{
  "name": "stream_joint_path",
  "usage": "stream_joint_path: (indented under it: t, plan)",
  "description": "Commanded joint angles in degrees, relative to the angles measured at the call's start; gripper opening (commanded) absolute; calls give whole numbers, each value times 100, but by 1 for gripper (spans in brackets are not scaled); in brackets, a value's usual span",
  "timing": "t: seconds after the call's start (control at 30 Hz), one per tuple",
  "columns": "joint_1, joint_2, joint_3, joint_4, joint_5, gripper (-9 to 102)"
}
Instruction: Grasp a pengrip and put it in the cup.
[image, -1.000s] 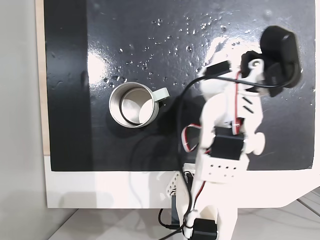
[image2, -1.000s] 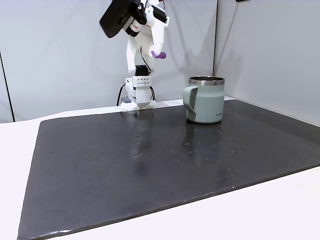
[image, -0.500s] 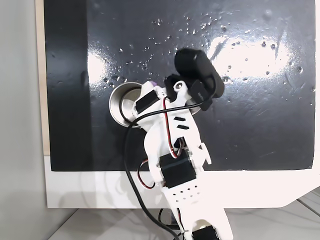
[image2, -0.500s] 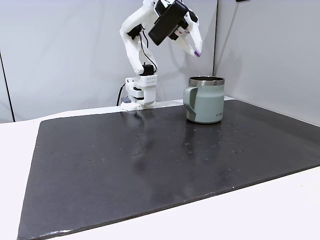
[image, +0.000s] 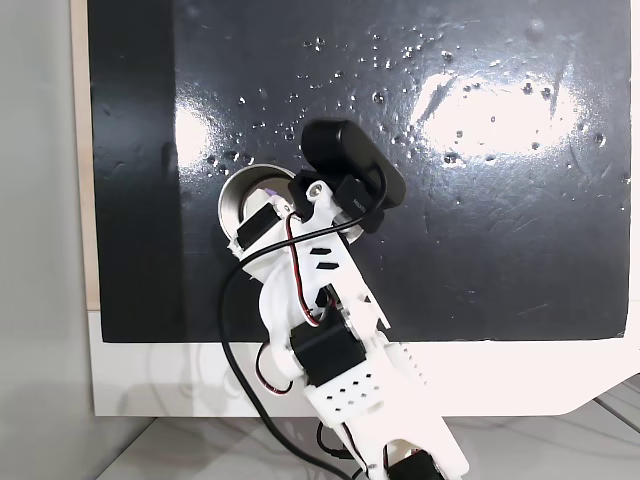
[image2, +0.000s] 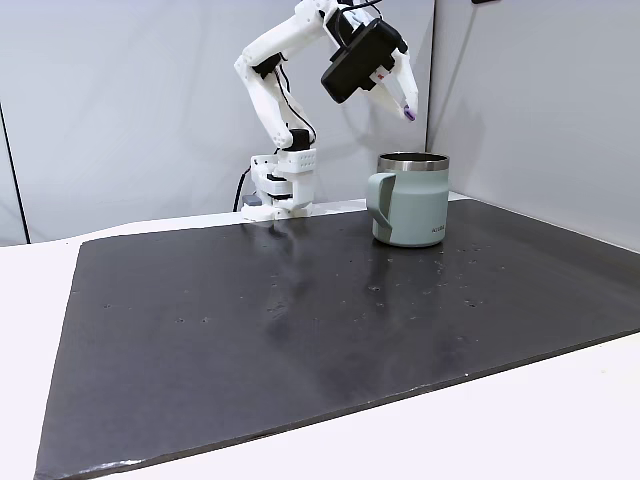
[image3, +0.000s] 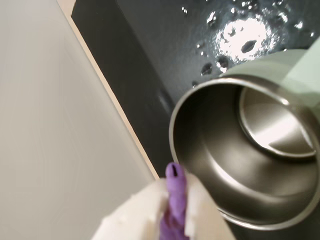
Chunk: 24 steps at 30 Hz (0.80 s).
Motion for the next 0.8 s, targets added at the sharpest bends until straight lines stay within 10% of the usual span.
stream_joint_path:
  t: [0.0,0.77]
  plan:
    - [0,-18,-9,132,26,15]
    - [18,360,229,229,-167,21]
